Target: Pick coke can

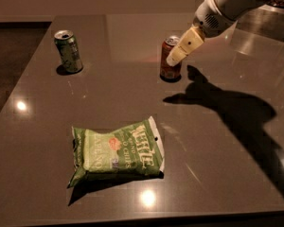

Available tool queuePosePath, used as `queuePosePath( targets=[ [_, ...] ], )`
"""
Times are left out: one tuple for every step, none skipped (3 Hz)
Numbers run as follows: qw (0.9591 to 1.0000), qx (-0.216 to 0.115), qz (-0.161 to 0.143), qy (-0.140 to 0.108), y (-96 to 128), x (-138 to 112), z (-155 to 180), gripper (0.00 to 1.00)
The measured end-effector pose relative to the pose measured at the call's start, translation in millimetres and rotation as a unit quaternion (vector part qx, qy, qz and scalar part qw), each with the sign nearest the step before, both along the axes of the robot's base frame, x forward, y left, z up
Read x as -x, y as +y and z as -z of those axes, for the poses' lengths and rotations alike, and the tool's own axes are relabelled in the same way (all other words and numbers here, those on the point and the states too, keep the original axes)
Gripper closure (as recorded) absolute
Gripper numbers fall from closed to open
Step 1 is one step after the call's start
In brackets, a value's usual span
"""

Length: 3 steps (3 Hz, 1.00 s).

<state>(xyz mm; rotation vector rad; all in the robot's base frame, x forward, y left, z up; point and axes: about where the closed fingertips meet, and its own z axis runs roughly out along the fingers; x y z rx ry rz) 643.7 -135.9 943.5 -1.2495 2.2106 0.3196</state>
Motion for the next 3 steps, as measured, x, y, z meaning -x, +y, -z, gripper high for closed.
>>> queuePosePath(
  targets=[
    [0.9996, -0.02, -0.017, 0.008, 16.1, -8.1, 5.2, 0.0],
    [0.999, -0.029, -0.029, 0.016, 26.1, -10.9, 12.5, 0.0],
    [0.999, -0.03, -0.03, 0.017, 26.8, -11.3, 13.1, 0.0]
  ],
)
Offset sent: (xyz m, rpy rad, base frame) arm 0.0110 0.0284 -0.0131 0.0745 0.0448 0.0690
